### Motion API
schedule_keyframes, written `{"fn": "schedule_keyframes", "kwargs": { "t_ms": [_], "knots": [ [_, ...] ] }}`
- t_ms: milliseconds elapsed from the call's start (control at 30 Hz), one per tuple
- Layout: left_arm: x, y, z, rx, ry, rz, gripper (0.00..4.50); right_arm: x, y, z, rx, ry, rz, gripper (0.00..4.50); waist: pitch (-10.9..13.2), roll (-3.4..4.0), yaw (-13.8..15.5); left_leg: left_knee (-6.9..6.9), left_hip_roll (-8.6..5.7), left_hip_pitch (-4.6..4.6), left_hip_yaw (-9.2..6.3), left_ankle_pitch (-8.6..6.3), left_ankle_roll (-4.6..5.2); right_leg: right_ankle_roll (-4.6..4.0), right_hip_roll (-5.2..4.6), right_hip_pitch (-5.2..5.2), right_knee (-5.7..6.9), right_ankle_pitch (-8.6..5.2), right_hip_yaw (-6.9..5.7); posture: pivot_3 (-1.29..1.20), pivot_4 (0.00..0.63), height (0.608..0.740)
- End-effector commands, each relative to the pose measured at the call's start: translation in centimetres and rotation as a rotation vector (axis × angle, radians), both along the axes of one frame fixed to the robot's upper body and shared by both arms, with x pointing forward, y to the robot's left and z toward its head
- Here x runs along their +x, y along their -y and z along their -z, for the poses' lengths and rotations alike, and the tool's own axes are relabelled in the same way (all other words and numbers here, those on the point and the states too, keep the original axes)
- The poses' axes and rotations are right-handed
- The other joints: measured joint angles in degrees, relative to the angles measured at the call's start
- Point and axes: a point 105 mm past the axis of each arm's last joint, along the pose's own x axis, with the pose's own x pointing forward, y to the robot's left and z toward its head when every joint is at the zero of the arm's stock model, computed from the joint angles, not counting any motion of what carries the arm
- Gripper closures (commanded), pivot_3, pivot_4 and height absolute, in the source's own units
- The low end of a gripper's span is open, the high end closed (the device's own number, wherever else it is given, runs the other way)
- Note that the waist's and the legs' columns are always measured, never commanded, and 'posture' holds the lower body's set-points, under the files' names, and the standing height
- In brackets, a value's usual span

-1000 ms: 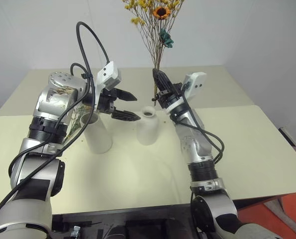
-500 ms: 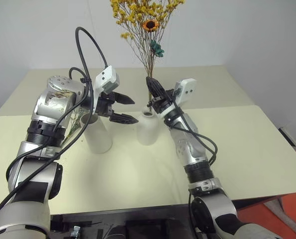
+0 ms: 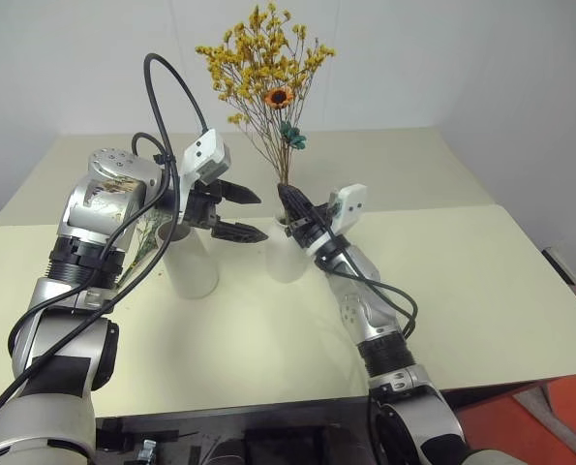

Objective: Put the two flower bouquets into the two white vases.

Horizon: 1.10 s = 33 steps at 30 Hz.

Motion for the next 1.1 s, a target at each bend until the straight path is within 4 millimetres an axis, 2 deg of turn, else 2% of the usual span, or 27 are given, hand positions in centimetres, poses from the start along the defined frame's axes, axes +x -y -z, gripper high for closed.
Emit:
{"fn": "schedule_keyframes", "kwargs": {
  "t_ms": [33,267,300,633,833,1100],
  "knots": [
    [-0.3,-0.1,-1.5,-0.023,0.052,0.009,0.00,-1.4,-0.4,-1.9,0.033,0.081,-0.022,2.61,0.0,0.00,0.0,0.00,0.00,0.00,0.00,0.00,0.00,0.00,0.00,0.00,0.00,0.00,0.00,0.00,0.150,0.740],
    [-0.3,0.0,-1.6,-0.025,0.056,0.009,0.00,-2.3,0.4,-2.5,0.002,0.120,-0.020,0.13,0.0,0.00,0.0,0.01,0.00,0.00,0.00,0.00,0.00,0.00,0.00,0.00,0.00,0.00,0.00,0.00,0.150,0.740],
    [-0.3,0.0,-1.6,-0.025,0.057,0.009,0.00,-2.4,0.6,-2.5,-0.008,0.125,-0.022,0.05,0.0,0.00,0.0,0.01,0.00,0.00,0.00,0.00,0.00,0.00,0.00,0.00,0.00,0.00,0.00,0.00,0.150,0.740],
    [-0.6,-0.3,-1.7,-0.031,0.064,0.006,0.00,-4.2,3.1,-0.9,-0.156,0.081,-0.070,0.05,0.0,-0.01,0.2,0.04,-0.01,0.00,-0.01,0.00,0.00,0.00,0.00,0.01,-0.03,-0.01,0.00,0.00,0.150,0.740],
    [-0.4,-0.1,-1.6,-0.033,0.067,0.004,0.00,-3.5,2.1,-1.6,-0.165,0.031,-0.067,0.05,0.0,-0.01,0.0,0.04,0.01,0.11,0.00,0.00,0.00,-0.02,0.05,0.00,-0.04,-0.02,0.07,0.00,0.150,0.740],
    [-0.6,-0.3,-1.4,-0.030,0.068,0.000,0.00,-2.9,1.8,-2.4,-0.177,-0.002,-0.075,0.05,0.0,-0.02,0.4,0.06,0.00,0.05,0.00,0.01,-0.01,-0.02,0.04,0.01,-0.03,-0.02,0.06,0.00,0.150,0.740]
  ]
}}
